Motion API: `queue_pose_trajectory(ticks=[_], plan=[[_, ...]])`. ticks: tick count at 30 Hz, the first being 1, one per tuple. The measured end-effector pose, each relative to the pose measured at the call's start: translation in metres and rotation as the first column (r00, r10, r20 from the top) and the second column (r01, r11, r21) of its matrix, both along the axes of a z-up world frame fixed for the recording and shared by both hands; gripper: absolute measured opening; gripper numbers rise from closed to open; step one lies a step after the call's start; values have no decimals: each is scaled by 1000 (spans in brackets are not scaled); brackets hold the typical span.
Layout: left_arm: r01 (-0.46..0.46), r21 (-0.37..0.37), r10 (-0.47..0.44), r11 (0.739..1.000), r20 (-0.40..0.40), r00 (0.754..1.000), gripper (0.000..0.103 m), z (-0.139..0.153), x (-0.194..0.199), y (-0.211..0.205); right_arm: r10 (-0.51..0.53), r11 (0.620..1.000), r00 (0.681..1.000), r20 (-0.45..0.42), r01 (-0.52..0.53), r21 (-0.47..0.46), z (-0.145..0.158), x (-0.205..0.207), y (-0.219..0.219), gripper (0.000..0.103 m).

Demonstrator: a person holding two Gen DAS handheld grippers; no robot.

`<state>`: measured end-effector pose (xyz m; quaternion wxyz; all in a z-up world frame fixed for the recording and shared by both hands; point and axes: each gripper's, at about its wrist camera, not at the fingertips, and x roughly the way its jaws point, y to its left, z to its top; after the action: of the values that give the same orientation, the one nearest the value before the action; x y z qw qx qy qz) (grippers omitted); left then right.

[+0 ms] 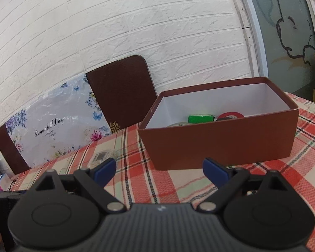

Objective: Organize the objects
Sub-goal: 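Move the left tool back to the clear bag of cotton swabs, then grasp the clear cotton swab bag with the left tool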

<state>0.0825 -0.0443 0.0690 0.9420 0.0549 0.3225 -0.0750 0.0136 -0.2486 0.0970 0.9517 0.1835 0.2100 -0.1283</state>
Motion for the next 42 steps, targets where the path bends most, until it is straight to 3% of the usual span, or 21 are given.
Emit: queue_pose_trajectory(ticks=[12, 14, 16, 17, 19, 24, 29, 32, 33, 34, 35, 38, 42], plan=[[-160, 61, 159, 985, 34, 987, 103, -31, 38, 59, 160, 986, 980, -116, -164, -32, -30, 33, 42, 93], [-186, 46, 184, 981, 50, 982, 103, -45, 44, 77, 194, 978, 972, -136, -202, -51, -34, 41, 51, 93], [-224, 19, 223, 974, 15, 975, 103, -64, 50, 94, 223, 970, 963, -152, -234, -61, -37, 50, 58, 93], [-236, -54, 236, 970, -7, 972, 103, -72, 50, 106, 237, 966, 959, -157, -250, -69, -39, 57, 62, 93], [-256, -141, 260, 956, 8, 966, 103, -68, 46, 118, 262, 955, 952, -158, -280, -102, -41, 75, 69, 93], [-246, -101, 251, 964, 40, 967, 103, -72, 45, 107, 303, 944, 939, -162, -319, -86, -43, 143, 79, 93], [-244, -173, 256, 954, 51, 965, 103, -74, 45, 119, 260, 963, 944, -205, -269, -19, -59, 222, 88, 96], [-247, -181, 260, 952, 52, 964, 103, -75, 48, 120, 260, 964, 925, -276, -266, 17, -82, 262, 92, 95], [-247, -177, 260, 953, 52, 964, 103, -75, 49, 119, 253, 964, 927, -278, -267, -14, -87, 266, 95, 94], [-247, -175, 259, 953, 52, 965, 103, -75, 49, 119, 242, 959, 932, -271, -273, -79, -88, 264, 101, 77], [-246, -177, 259, 953, 52, 965, 103, -75, 49, 119, 249, 951, 930, -272, -288, -111, -88, 261, 104, 68], [-248, -181, 261, 952, 52, 964, 103, -75, 49, 119, 294, 941, 918, -267, -327, -86, -86, 242, 96, 63], [-248, -175, 260, 953, 50, 964, 103, -76, 50, 119, 344, 917, 898, -276, -384, -107, -85, 185, 74, 63]])
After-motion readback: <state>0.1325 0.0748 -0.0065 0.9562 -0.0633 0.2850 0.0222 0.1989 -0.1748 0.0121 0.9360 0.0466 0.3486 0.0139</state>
